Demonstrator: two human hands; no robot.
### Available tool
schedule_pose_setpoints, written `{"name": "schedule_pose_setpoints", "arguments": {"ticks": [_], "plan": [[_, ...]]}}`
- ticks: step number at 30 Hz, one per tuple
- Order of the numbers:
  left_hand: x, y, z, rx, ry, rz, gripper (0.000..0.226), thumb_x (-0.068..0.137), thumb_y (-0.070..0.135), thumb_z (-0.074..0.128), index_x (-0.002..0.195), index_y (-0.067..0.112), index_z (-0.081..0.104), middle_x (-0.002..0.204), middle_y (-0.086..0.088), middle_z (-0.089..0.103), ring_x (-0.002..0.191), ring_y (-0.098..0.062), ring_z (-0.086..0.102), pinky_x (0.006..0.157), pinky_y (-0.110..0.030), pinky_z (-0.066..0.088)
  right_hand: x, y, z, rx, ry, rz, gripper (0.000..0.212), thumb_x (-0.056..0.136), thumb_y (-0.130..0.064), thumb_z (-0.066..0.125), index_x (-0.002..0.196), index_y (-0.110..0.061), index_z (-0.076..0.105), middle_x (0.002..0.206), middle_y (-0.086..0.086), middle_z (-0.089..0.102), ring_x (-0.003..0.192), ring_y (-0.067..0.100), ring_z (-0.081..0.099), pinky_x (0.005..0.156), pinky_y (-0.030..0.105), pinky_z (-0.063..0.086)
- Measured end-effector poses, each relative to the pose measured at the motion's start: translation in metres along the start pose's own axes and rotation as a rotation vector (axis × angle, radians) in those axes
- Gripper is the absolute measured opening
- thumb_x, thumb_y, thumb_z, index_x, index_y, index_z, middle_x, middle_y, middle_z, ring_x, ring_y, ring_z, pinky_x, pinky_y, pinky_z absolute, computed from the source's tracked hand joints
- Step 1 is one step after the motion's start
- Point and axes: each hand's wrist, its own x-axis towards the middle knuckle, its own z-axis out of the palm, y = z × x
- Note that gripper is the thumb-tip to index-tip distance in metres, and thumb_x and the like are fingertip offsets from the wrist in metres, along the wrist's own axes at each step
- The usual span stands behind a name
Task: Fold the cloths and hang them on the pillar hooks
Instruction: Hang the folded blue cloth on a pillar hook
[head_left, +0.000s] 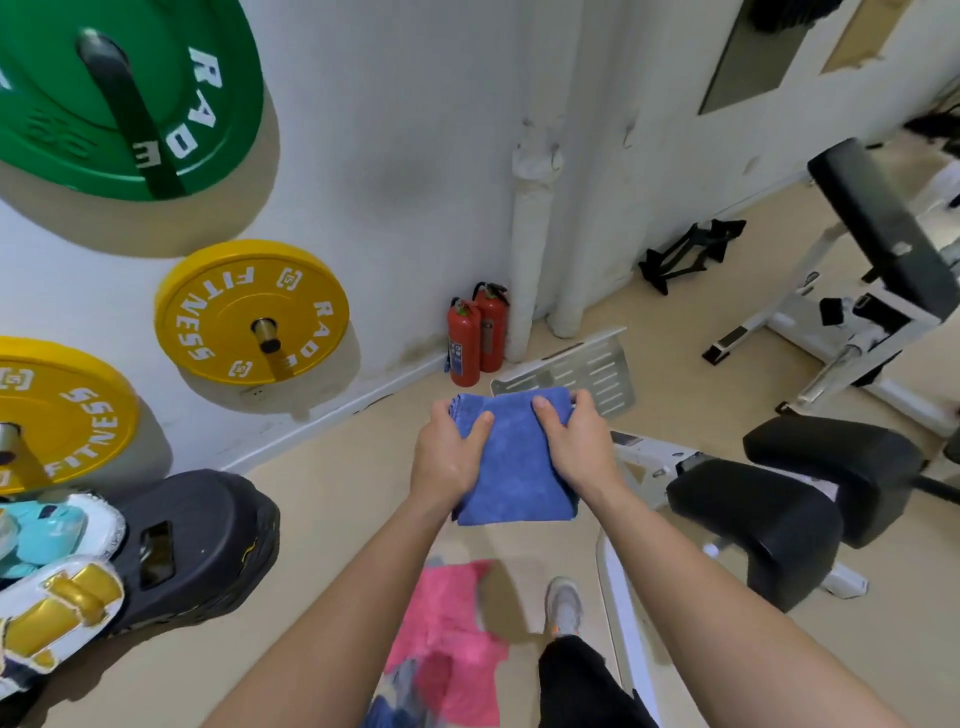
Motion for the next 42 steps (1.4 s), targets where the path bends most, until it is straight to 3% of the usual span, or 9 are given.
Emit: {"name": "schedule_pose_setpoints", "arguments": {"ticks": [3, 6, 10, 17, 23, 29, 35, 39, 42], "plan": [[0.058, 0.038, 0.036, -0.009, 0.044, 0.044, 0.025, 0.096, 0.039, 0.059, 0.102, 0.017, 0.047, 0.089, 0.008, 0.06, 0.085, -0.019, 0.059, 0.071, -0.033, 0.042, 0.071, 0.0, -0.026, 0.125, -0.134, 0.0, 0.04, 0.086, -0.035, 0.074, 0.113, -0.018, 0.049, 0.1, -0.011, 0.061, 0.088, 0.004, 0.06, 0.065, 0.012, 0.042], [0.112, 0.085, 0.072, -0.041, 0.058, 0.026, 0.024, 0.093, 0.04, 0.059, 0.101, 0.019, 0.049, 0.092, 0.008, 0.063, 0.087, -0.016, 0.062, 0.073, -0.035, 0.047, 0.144, -0.003, -0.061, 0.172, -0.175, -0.02, 0.049, 0.083, -0.027, 0.079, 0.12, -0.015, 0.049, 0.109, -0.005, 0.063, 0.099, 0.013, 0.062, 0.074, 0.019, 0.047], [0.174, 0.143, 0.11, -0.087, 0.053, 0.033, 0.028, 0.091, 0.041, 0.063, 0.104, 0.018, 0.053, 0.094, 0.006, 0.066, 0.088, -0.016, 0.064, 0.077, -0.036, 0.051, 0.232, -0.016, -0.107, 0.188, -0.157, -0.016, 0.043, 0.087, -0.022, 0.072, 0.121, -0.021, 0.046, 0.101, -0.009, 0.06, 0.093, 0.013, 0.06, 0.071, 0.018, 0.044], [0.272, 0.21, 0.143, -0.083, 0.056, 0.069, 0.018, 0.092, 0.031, 0.065, 0.095, 0.02, 0.051, 0.097, 0.002, 0.065, 0.08, -0.007, 0.06, 0.063, -0.019, 0.042, 0.35, -0.035, -0.141, 0.201, -0.177, -0.027, 0.032, 0.09, -0.015, 0.062, 0.117, -0.019, 0.046, 0.094, -0.015, 0.059, 0.092, 0.015, 0.061, 0.065, 0.015, 0.043], [0.368, 0.235, 0.164, -0.119, 0.035, 0.05, 0.026, 0.091, 0.037, 0.066, 0.108, 0.023, 0.051, 0.093, 0.015, 0.06, 0.086, -0.008, 0.06, 0.072, -0.022, 0.043, 0.447, -0.045, -0.138, 0.185, -0.162, -0.011, 0.03, 0.089, -0.019, 0.067, 0.114, -0.021, 0.05, 0.097, -0.009, 0.062, 0.089, 0.012, 0.063, 0.065, 0.017, 0.044], [0.489, 0.255, 0.175, -0.224, -0.061, 0.032, 0.038, 0.089, 0.029, 0.072, 0.118, 0.015, 0.051, 0.104, 0.002, 0.066, 0.09, -0.011, 0.064, 0.07, -0.02, 0.048, 0.568, -0.062, -0.118, 0.052, -0.026, 0.015, 0.016, 0.084, -0.025, 0.076, 0.087, -0.022, 0.06, 0.084, -0.002, 0.067, 0.083, 0.022, 0.067, 0.074, 0.033, 0.054], [0.602, 0.265, 0.194, -0.239, -0.127, -0.03, 0.041, 0.086, 0.022, 0.073, 0.121, 0.016, 0.053, 0.106, 0.0, 0.067, 0.095, -0.018, 0.065, 0.08, -0.028, 0.05, 0.67, -0.077, -0.08, -0.107, 0.043, -0.046, 0.026, 0.1, -0.034, 0.052, 0.118, -0.016, 0.053, 0.09, 0.005, 0.065, 0.083, 0.028, 0.063, 0.078, 0.039, 0.049], [0.661, 0.272, 0.214, -0.222, -0.07, -0.009, 0.031, 0.087, 0.019, 0.07, 0.114, 0.016, 0.055, 0.095, 0.005, 0.063, 0.09, -0.017, 0.063, 0.078, -0.027, 0.048, 0.725, -0.078, -0.063, -0.16, 0.015, -0.025, 0.018, 0.102, -0.032, 0.048, 0.112, -0.017, 0.047, 0.08, 0.001, 0.06, 0.077, 0.027, 0.06, 0.069, 0.033, 0.04], [0.696, 0.278, 0.232, -0.211, -0.048, -0.007, 0.031, 0.089, 0.021, 0.069, 0.116, 0.017, 0.053, 0.092, 0.009, 0.06, 0.082, -0.01, 0.06, 0.068, -0.016, 0.042, 0.769, -0.076, -0.061, -0.152, -0.056, -0.002, 0.016, 0.099, -0.031, 0.052, 0.107, -0.019, 0.045, 0.079, -0.004, 0.059, 0.08, 0.026, 0.062, 0.07, 0.035, 0.045]]}}
